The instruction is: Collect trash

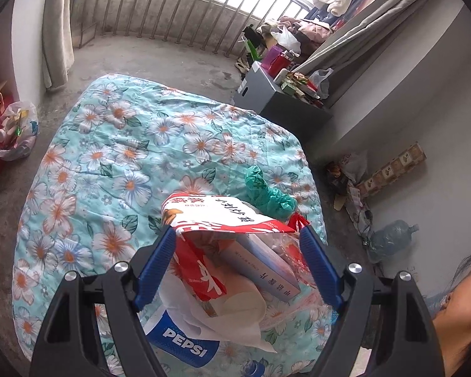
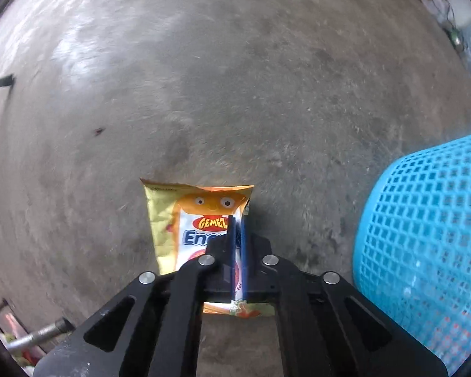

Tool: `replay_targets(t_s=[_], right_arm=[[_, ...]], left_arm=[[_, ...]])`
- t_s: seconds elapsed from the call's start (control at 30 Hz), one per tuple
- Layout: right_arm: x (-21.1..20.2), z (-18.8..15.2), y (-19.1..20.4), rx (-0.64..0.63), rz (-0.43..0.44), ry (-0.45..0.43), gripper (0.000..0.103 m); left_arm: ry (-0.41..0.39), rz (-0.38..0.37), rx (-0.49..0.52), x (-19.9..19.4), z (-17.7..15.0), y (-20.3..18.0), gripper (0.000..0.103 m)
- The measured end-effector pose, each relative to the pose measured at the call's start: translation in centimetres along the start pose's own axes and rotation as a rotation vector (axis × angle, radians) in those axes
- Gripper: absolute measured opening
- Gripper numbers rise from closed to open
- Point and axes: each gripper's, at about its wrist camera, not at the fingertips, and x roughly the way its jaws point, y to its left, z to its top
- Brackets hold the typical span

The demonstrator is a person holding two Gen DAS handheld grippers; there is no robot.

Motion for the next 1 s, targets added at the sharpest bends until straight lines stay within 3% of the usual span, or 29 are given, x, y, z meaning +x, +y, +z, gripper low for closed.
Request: replay_targets(t_s=[0.17, 0.27, 0.37, 0.4, 0.5, 0.6, 0.67, 0.7, 0.73, 0.8, 0.9, 1.0], right_arm=[[-7.0, -1.5, -0.2, 0.01, 0.054, -0.147, 0.0], [-13.9, -4.3, -1.9, 0.067, 0.129, -0.269, 0.0], [-20.5, -6.3, -3.7, 0.168, 0.213, -0.4, 0.0], [-23.3, -7.3, -5.9, 0.225, 0.24, -0.451, 0.0], [-26.5, -9.1, -10.7, 0.379, 0.275, -0.512, 0.0], [-26.0, -9.9, -15.7, 0.52, 0.217, -0.497, 0.0], [-23.6, -10.0, -18.7, 0.637, 0.228, -0.427, 0.007], [-22.2, -9.8, -19.5, 0.675, 0.234, -0.388, 0.017], [-20.9, -9.7, -20.2, 0.713, 0.241, -0.353, 0.034], [-19.7, -10.0, -20.9, 0.775, 0.225, -0.319, 0.055], [-18.8, -10.8, -21.6, 0.794, 0.122, -0.291, 0.06], [-21.1, -12.0, -21.7, 0.796, 0.129, -0.331, 0.066]], left_arm=[[-0.05, -0.049, 0.02, -2.2, -0.5, 0.2, 0.078], [-0.055, -0.067, 0.047, -2.3, -1.2, 0.3, 0.078], [-0.053, -0.097, 0.062, -2.2, -1.9, 0.6, 0.078], [-0.058, -0.105, 0.068, -2.3, -2.1, 0.7, 0.078], [-0.078, -0.125, 0.091, -2.9, -2.5, 1.2, 0.078], [-0.098, -0.144, 0.102, -3.6, -3.1, 1.8, 0.078], [-0.116, -0.154, 0.11, -4.2, -3.6, 2.2, 0.078], [-0.129, -0.158, 0.115, -4.7, -3.7, 2.5, 0.078], [-0.141, -0.161, 0.117, -5.1, -3.9, 2.7, 0.078], [-0.176, -0.173, 0.12, -6.1, -4.1, 3.2, 0.078], [-0.21, -0.174, 0.123, -7.0, -4.4, 4.0, 0.079], [-0.228, -0.176, 0.125, -7.7, -4.7, 4.7, 0.079]])
